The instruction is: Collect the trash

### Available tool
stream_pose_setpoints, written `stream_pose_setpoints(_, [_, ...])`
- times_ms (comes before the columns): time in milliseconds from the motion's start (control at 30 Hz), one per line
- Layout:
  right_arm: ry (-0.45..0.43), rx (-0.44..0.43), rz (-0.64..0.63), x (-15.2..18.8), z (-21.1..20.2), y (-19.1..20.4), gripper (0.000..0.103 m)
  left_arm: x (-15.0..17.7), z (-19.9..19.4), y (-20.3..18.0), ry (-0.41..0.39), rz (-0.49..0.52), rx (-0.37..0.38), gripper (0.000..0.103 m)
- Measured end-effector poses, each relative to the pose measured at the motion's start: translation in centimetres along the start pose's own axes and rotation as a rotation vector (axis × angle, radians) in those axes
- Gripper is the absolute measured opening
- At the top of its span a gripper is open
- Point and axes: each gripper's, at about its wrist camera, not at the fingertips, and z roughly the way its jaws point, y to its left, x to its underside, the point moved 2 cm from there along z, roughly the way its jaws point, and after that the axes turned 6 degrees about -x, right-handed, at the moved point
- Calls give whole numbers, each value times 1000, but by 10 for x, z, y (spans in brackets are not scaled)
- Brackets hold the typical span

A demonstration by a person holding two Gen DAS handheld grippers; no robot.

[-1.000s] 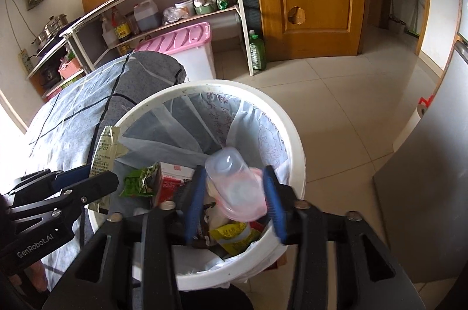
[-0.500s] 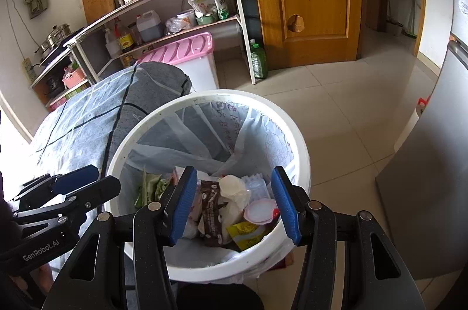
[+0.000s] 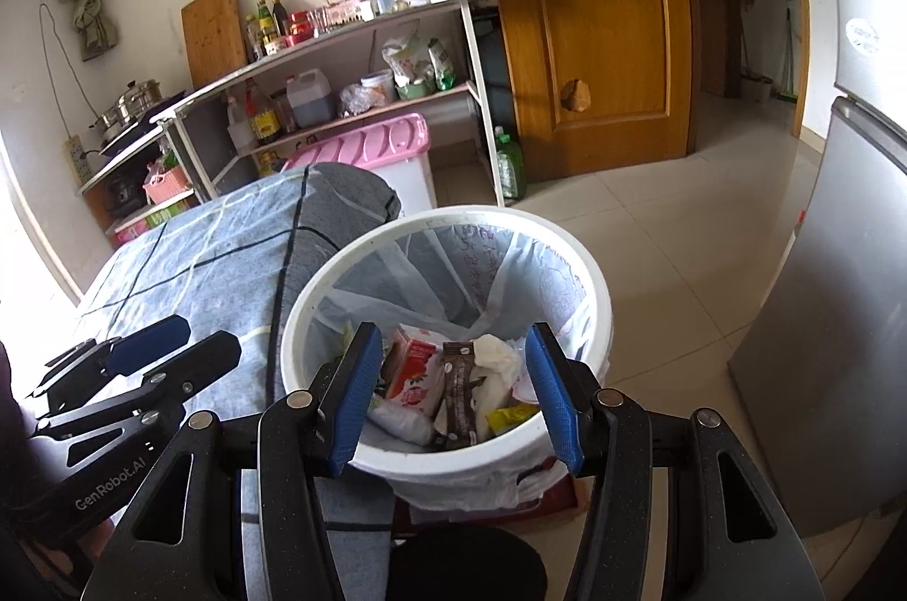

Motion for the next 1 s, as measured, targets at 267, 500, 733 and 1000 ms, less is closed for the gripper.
stream_pose_setpoints(267, [-45,60,-9,21,-31,13,54,14,-40,6,-82,-20,-72,50])
stream_pose_setpoints(500, [-73,64,-23,34,-47,23,54,26,-63,8,-126,-19,-130,50])
stream_pose_setpoints(733, [-74,56,-24,37,-48,30,54,32,-69,6,-128,-25,-109,50])
stream_pose_setpoints(1000, [-75,55,-24,40,-49,33,54,36,-70,5,-123,-35,-113,50])
